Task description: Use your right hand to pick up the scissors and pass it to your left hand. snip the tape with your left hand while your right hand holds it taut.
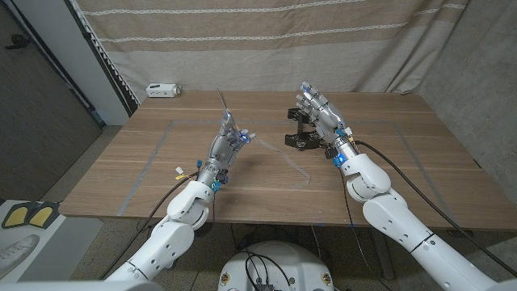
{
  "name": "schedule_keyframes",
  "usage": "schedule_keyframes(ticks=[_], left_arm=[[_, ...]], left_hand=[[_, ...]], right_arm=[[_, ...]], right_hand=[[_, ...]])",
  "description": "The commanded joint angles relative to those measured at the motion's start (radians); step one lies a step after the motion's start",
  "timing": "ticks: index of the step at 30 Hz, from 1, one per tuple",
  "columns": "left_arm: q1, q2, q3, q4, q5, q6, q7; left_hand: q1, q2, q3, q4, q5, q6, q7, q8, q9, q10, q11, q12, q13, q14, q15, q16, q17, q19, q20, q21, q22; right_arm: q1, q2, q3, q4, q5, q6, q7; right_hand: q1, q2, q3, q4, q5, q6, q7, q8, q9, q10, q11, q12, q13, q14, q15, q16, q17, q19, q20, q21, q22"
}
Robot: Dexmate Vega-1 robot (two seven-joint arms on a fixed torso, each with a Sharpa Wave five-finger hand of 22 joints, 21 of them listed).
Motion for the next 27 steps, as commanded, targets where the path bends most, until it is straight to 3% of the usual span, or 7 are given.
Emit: schedule_keyframes(ticks=[1, 8, 19, 27], left_arm=[[0.01, 0.035, -0.018, -0.012, 0.007, 0.014, -0.001], [0.017, 0.052, -0.026, -0.025, -0.007, 0.033, -0.004], [0.01, 0.082, -0.036, -0.038, -0.025, 0.07, -0.019], [0.014, 0.099, -0.043, -0.053, -0.026, 0.078, -0.027]], left_hand=[[-0.024, 0.001, -0.039, -0.003, 0.003, -0.048, 0.053, -0.004, 0.007, 0.105, -0.094, 0.002, -0.009, 0.012, -0.109, -0.007, -0.003, 0.013, 0.002, -0.008, 0.004], [-0.038, 0.002, -0.054, -0.001, 0.004, -0.054, 0.07, -0.007, 0.011, 0.103, -0.077, 0.004, -0.01, 0.014, -0.098, -0.009, -0.006, 0.023, 0.004, -0.011, 0.005], [-0.091, -0.001, -0.064, 0.003, 0.002, -0.062, 0.117, -0.009, 0.024, 0.114, -0.034, 0.005, -0.029, 0.044, -0.067, -0.006, -0.02, 0.104, 0.008, -0.007, 0.002], [-0.109, -0.002, -0.064, 0.002, 0.001, -0.058, 0.126, -0.007, 0.03, 0.113, -0.03, 0.012, -0.021, 0.039, -0.063, -0.001, -0.01, 0.124, 0.013, -0.012, 0.0]], right_arm=[[0.006, 0.001, -0.002, -0.003, -0.004, 0.002, 0.001], [0.011, 0.002, -0.001, -0.003, -0.004, 0.003, 0.003], [0.016, 0.005, 0.004, 0.006, -0.009, 0.017, 0.004], [0.019, -0.001, 0.01, 0.009, -0.007, 0.016, 0.01]], right_hand=[[-0.008, 0.0, -0.001, -0.008, 0.003, 0.006, -0.001, 0.006, -0.001, 0.005, -0.008, 0.008, 0.002, 0.005, -0.166, 0.004, 0.003, 0.003, 0.002, -0.003, 0.001], [-0.009, 0.0, -0.001, -0.009, 0.003, 0.006, -0.001, 0.006, -0.001, 0.005, -0.008, 0.007, 0.002, 0.006, -0.166, 0.005, 0.002, 0.004, 0.002, -0.004, 0.001], [-0.008, 0.0, 0.0, -0.011, 0.004, 0.006, -0.003, 0.006, -0.001, 0.004, -0.009, 0.007, 0.001, 0.006, -0.167, 0.005, 0.002, 0.005, 0.002, -0.007, 0.001], [-0.006, 0.0, 0.001, -0.013, 0.005, 0.006, -0.003, 0.005, -0.002, 0.004, -0.009, 0.007, 0.001, 0.006, -0.167, 0.005, 0.001, 0.004, 0.003, -0.01, 0.001]])
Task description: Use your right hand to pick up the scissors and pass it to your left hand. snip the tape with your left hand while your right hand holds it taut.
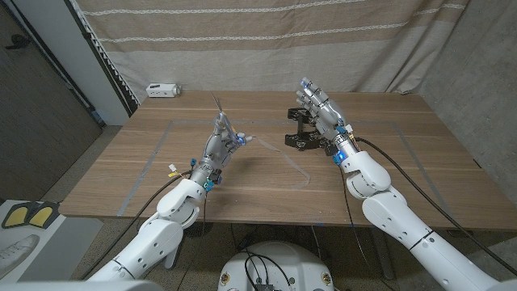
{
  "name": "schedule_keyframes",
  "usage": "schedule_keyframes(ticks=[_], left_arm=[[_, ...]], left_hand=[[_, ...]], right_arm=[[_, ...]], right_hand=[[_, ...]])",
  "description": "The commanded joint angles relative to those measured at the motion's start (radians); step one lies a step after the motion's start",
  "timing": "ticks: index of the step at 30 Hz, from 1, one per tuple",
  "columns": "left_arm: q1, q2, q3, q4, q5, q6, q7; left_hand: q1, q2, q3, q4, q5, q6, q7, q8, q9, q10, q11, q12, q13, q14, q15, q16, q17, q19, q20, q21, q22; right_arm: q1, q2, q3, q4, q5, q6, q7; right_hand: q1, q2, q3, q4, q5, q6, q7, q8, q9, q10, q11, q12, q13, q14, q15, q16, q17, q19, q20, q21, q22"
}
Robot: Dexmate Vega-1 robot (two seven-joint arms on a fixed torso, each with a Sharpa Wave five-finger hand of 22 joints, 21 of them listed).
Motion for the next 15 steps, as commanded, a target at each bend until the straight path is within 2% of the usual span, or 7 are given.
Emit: schedule_keyframes(ticks=[1, 11, 12, 13, 15], left_arm=[[0.005, 0.029, -0.013, -0.024, -0.008, 0.023, -0.012], [0.045, 0.065, -0.031, -0.066, -0.023, 0.027, -0.031], [0.05, 0.067, -0.033, -0.07, -0.027, 0.027, -0.031], [0.054, 0.071, -0.035, -0.073, -0.029, 0.029, -0.033], [0.063, 0.078, -0.04, -0.08, -0.033, 0.031, -0.031]], left_hand=[[-0.015, 0.0, -0.008, 0.001, 0.0, -0.077, 0.102, 0.005, 0.006, 0.078, -0.065, 0.016, 0.013, 0.002, -0.051, 0.002, 0.007, 0.01, 0.003, -0.006, 0.001], [-0.017, 0.004, -0.003, -0.004, 0.004, -0.073, 0.102, 0.008, 0.014, 0.075, -0.064, 0.016, 0.009, 0.0, -0.051, 0.001, 0.005, 0.007, 0.003, -0.02, 0.002], [-0.017, 0.005, -0.002, -0.006, 0.005, -0.074, 0.104, 0.008, 0.016, 0.073, -0.064, 0.018, 0.011, 0.0, -0.05, 0.001, 0.005, 0.008, 0.003, -0.024, 0.002], [-0.017, 0.005, -0.002, -0.006, 0.006, -0.073, 0.103, 0.008, 0.017, 0.072, -0.067, 0.018, 0.012, -0.002, -0.051, 0.001, 0.006, 0.009, 0.003, -0.024, 0.002], [-0.017, 0.007, -0.001, -0.007, 0.007, -0.072, 0.104, 0.009, 0.019, 0.075, -0.065, 0.016, 0.006, -0.004, -0.051, 0.001, 0.006, 0.009, 0.003, -0.026, 0.003]], right_arm=[[0.006, -0.006, 0.01, 0.008, -0.005, 0.006, 0.004], [-0.017, -0.037, 0.036, -0.018, -0.035, -0.007, -0.03], [-0.019, -0.038, 0.037, -0.021, -0.035, -0.01, -0.035], [-0.022, -0.041, 0.037, -0.024, -0.041, -0.011, -0.037], [-0.028, -0.049, 0.037, -0.033, -0.055, -0.018, -0.046]], right_hand=[[-0.006, 0.0, 0.001, -0.006, 0.005, 0.006, -0.003, 0.005, 0.004, 0.004, -0.009, 0.003, 0.001, 0.006, -0.167, 0.005, 0.001, 0.004, 0.003, -0.003, 0.002], [-0.007, -0.002, 0.0, -0.007, 0.005, -0.002, -0.002, 0.002, 0.003, -0.001, -0.009, 0.001, 0.0, -0.001, -0.16, 0.002, 0.0, 0.001, 0.012, -0.009, 0.002], [-0.01, -0.003, -0.001, -0.008, 0.006, -0.004, 0.001, 0.001, 0.003, -0.005, -0.004, 0.0, 0.0, 0.004, -0.142, 0.004, -0.001, 0.025, 0.035, -0.006, 0.002], [-0.01, -0.003, 0.0, -0.009, 0.007, -0.016, 0.01, -0.003, 0.003, -0.015, 0.002, -0.003, 0.0, 0.007, -0.137, 0.005, -0.002, 0.045, 0.047, -0.004, 0.002], [-0.011, -0.004, -0.001, -0.01, 0.007, -0.019, 0.013, -0.003, 0.003, -0.02, 0.003, -0.005, 0.0, 0.008, -0.131, 0.006, -0.003, 0.06, 0.058, -0.002, 0.002]])
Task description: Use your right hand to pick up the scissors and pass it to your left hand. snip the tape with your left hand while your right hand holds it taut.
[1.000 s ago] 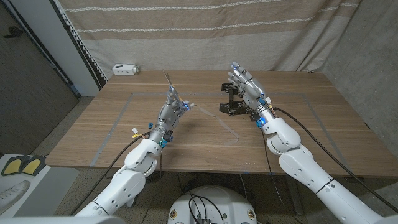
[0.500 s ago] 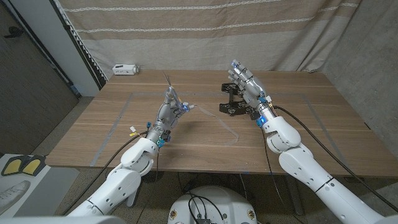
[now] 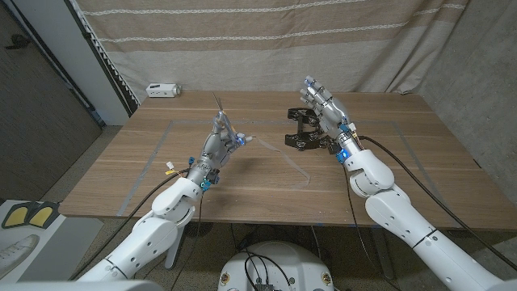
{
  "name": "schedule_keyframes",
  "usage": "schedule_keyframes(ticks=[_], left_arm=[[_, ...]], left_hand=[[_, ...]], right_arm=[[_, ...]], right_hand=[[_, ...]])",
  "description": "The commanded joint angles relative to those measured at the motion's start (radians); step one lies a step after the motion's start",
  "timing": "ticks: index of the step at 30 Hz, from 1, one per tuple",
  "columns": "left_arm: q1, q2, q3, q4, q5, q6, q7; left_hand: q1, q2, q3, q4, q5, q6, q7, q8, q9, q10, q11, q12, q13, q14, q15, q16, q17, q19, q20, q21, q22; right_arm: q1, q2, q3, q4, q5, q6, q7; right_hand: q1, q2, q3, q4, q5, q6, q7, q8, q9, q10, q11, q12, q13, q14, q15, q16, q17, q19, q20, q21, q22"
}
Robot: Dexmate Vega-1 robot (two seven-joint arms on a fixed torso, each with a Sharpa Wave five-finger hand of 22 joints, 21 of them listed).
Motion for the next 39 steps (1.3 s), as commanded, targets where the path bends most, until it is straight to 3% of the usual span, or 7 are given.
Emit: schedule_keyframes(ticks=[1, 4, 7, 9, 14, 20, 39], left_arm=[[0.046, 0.038, -0.024, -0.044, -0.024, 0.012, -0.01], [0.059, 0.05, -0.034, -0.057, -0.021, 0.01, -0.009], [0.081, 0.059, -0.042, -0.074, -0.018, 0.007, 0.0], [0.091, 0.062, -0.045, -0.081, -0.022, 0.007, 0.0], [0.108, 0.075, -0.054, -0.098, -0.02, 0.004, -0.003], [0.129, 0.089, -0.068, -0.122, -0.019, 0.006, 0.002], [0.2, 0.121, -0.097, -0.164, -0.023, 0.011, 0.004]], left_hand=[[-0.006, 0.007, -0.001, -0.007, 0.007, -0.085, 0.091, 0.009, 0.006, 0.075, -0.064, 0.016, 0.004, -0.004, -0.052, 0.0, 0.002, 0.009, 0.003, -0.005, 0.003], [-0.005, 0.009, 0.0, -0.008, 0.009, -0.086, 0.089, 0.009, 0.008, 0.071, -0.067, 0.017, 0.007, -0.007, -0.052, 0.003, 0.007, 0.008, 0.003, -0.01, 0.004], [-0.005, 0.01, 0.001, -0.009, 0.011, -0.087, 0.088, 0.009, 0.011, 0.07, -0.067, 0.017, 0.005, -0.008, -0.05, 0.0, 0.002, 0.008, 0.004, -0.013, 0.004], [-0.005, 0.01, 0.001, -0.009, 0.012, -0.087, 0.087, 0.008, 0.011, 0.07, -0.067, 0.017, 0.004, -0.008, -0.049, -0.001, 0.001, 0.009, 0.004, -0.014, 0.005], [-0.005, 0.011, 0.002, -0.009, 0.015, -0.086, 0.088, 0.009, 0.015, 0.072, -0.068, 0.017, 0.001, -0.007, -0.047, 0.002, 0.004, 0.008, 0.004, -0.018, 0.006], [-0.003, 0.012, 0.003, -0.01, 0.018, -0.085, 0.085, 0.01, 0.019, 0.07, -0.067, 0.02, 0.003, -0.006, -0.048, 0.0, -0.001, 0.006, 0.004, -0.025, 0.007], [0.006, 0.016, 0.006, -0.011, 0.028, -0.083, 0.086, 0.009, 0.027, 0.066, -0.07, 0.023, 0.001, -0.009, -0.05, 0.004, 0.003, 0.008, 0.002, -0.037, 0.01]], right_arm=[[-0.027, -0.034, 0.016, -0.035, -0.039, -0.026, -0.037], [-0.034, -0.039, 0.017, -0.045, -0.05, -0.034, -0.05], [-0.047, -0.049, 0.022, -0.063, -0.091, -0.046, -0.086], [-0.05, -0.05, 0.023, -0.066, -0.093, -0.047, -0.09], [-0.055, -0.05, 0.023, -0.073, -0.122, -0.053, -0.113], [-0.056, -0.051, 0.02, -0.082, -0.173, -0.071, -0.149], [-0.065, -0.065, -0.005, -0.127, -0.321, -0.196, -0.265]], right_hand=[[-0.011, -0.004, -0.001, -0.011, 0.007, -0.015, 0.008, -0.004, 0.003, -0.014, 0.006, -0.005, 0.0, 0.002, -0.129, 0.004, 0.0, 0.034, 0.034, 0.005, 0.002], [-0.012, -0.003, 0.0, -0.012, 0.008, -0.017, 0.01, -0.004, 0.003, -0.021, 0.015, -0.007, 0.0, -0.014, -0.128, -0.003, 0.0, 0.018, 0.027, -0.005, 0.002], [-0.019, 0.001, 0.001, -0.012, 0.013, -0.016, 0.011, -0.001, 0.002, -0.024, 0.019, -0.005, 0.001, -0.167, -0.087, -0.047, -0.007, -0.052, -0.003, -0.052, 0.003], [-0.02, 0.002, 0.001, -0.011, 0.013, -0.017, 0.01, -0.001, 0.002, -0.027, 0.02, -0.006, 0.001, -0.184, -0.08, -0.049, -0.007, -0.057, -0.006, -0.057, 0.003], [-0.022, 0.001, 0.001, -0.011, 0.014, -0.017, 0.011, -0.001, 0.002, -0.029, 0.023, -0.006, 0.001, -0.19, -0.074, -0.047, -0.008, -0.056, -0.007, -0.059, 0.003], [-0.026, -0.005, 0.0, -0.015, 0.019, 0.027, 0.043, 0.015, 0.0, 0.049, 0.094, 0.025, -0.006, -0.16, -0.076, -0.023, -0.014, -0.005, -0.068, -0.06, 0.004], [-0.029, -0.011, -0.006, -0.025, 0.026, 0.044, 0.061, 0.014, -0.003, 0.208, 0.071, 0.077, -0.012, -0.134, -0.105, -0.014, -0.016, 0.026, -0.103, -0.071, 0.01]])
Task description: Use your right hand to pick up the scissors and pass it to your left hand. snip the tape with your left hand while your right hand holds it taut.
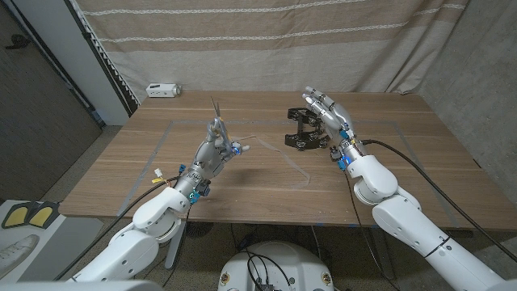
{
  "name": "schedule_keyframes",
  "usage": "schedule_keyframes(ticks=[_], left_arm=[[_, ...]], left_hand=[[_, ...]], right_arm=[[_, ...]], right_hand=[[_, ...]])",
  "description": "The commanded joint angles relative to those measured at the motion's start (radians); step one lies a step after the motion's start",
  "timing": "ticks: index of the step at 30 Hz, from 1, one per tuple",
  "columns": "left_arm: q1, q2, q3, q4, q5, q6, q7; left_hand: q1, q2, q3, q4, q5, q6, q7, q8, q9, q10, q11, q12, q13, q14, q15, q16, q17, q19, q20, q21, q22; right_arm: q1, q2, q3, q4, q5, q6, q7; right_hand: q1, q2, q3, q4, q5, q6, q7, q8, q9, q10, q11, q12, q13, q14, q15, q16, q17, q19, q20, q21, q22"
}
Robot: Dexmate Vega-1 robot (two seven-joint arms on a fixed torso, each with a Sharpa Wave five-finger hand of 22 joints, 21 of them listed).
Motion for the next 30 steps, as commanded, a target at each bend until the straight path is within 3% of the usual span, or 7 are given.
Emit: schedule_keyframes(ticks=[1, 13, 21, 30], left_arm=[[0.038, 0.015, -0.015, -0.022, -0.006, 0.002, -0.003], [0.05, 0.012, -0.012, -0.021, -0.009, -0.008, -0.019], [0.062, 0.013, -0.012, -0.022, -0.007, -0.012, -0.02], [0.07, 0.003, -0.008, -0.021, -0.004, -0.025, -0.018]], left_hand=[[0.007, 0.006, -0.002, -0.004, 0.008, -0.081, 0.085, 0.004, 0.003, 0.067, -0.068, 0.022, 0.005, -0.002, -0.05, 0.004, 0.003, 0.004, -0.002, -0.008, 0.003], [0.01, 0.008, -0.001, -0.001, 0.016, -0.08, 0.085, 0.001, 0.006, 0.064, -0.07, 0.025, 0.003, -0.003, -0.05, 0.003, -0.001, 0.004, -0.002, -0.019, 0.005], [0.015, 0.011, 0.001, 0.0, 0.021, -0.08, 0.083, -0.001, 0.009, 0.06, -0.073, 0.027, 0.004, -0.009, -0.048, 0.007, 0.006, 0.001, -0.005, -0.026, 0.007], [0.019, 0.012, 0.002, 0.0, 0.026, -0.076, 0.085, -0.003, 0.007, 0.068, -0.072, 0.028, -0.004, -0.005, -0.049, 0.007, 0.001, -0.003, -0.013, -0.033, 0.009]], right_arm=[[-0.005, -0.015, -0.019, -0.043, -0.101, -0.088, -0.078], [0.002, -0.032, -0.044, -0.089, -0.204, -0.206, -0.14], [0.013, -0.038, -0.066, -0.113, -0.258, -0.273, -0.161], [0.035, -0.052, -0.1, -0.136, -0.331, -0.353, -0.175]], right_hand=[[-0.004, -0.004, -0.001, -0.006, 0.005, 0.007, -0.003, 0.006, 0.001, -0.006, -0.018, -0.002, 0.002, -0.007, -0.105, 0.003, 0.004, 0.008, -0.003, -0.005, 0.005], [-0.002, -0.002, -0.001, -0.009, 0.006, -0.003, -0.008, 0.001, 0.002, -0.037, -0.034, -0.014, 0.005, -0.013, -0.084, 0.002, 0.005, 0.006, -0.003, -0.011, 0.006], [0.002, -0.003, 0.0, -0.014, 0.006, 0.004, -0.004, 0.004, 0.002, -0.023, -0.035, -0.008, 0.009, 0.003, -0.078, 0.008, 0.006, 0.011, 0.054, -0.013, 0.007], [0.005, -0.004, 0.0, -0.018, 0.005, 0.001, -0.003, 0.003, 0.002, -0.023, -0.034, -0.008, 0.01, 0.015, -0.074, 0.013, 0.006, 0.026, 0.046, -0.01, 0.007]])
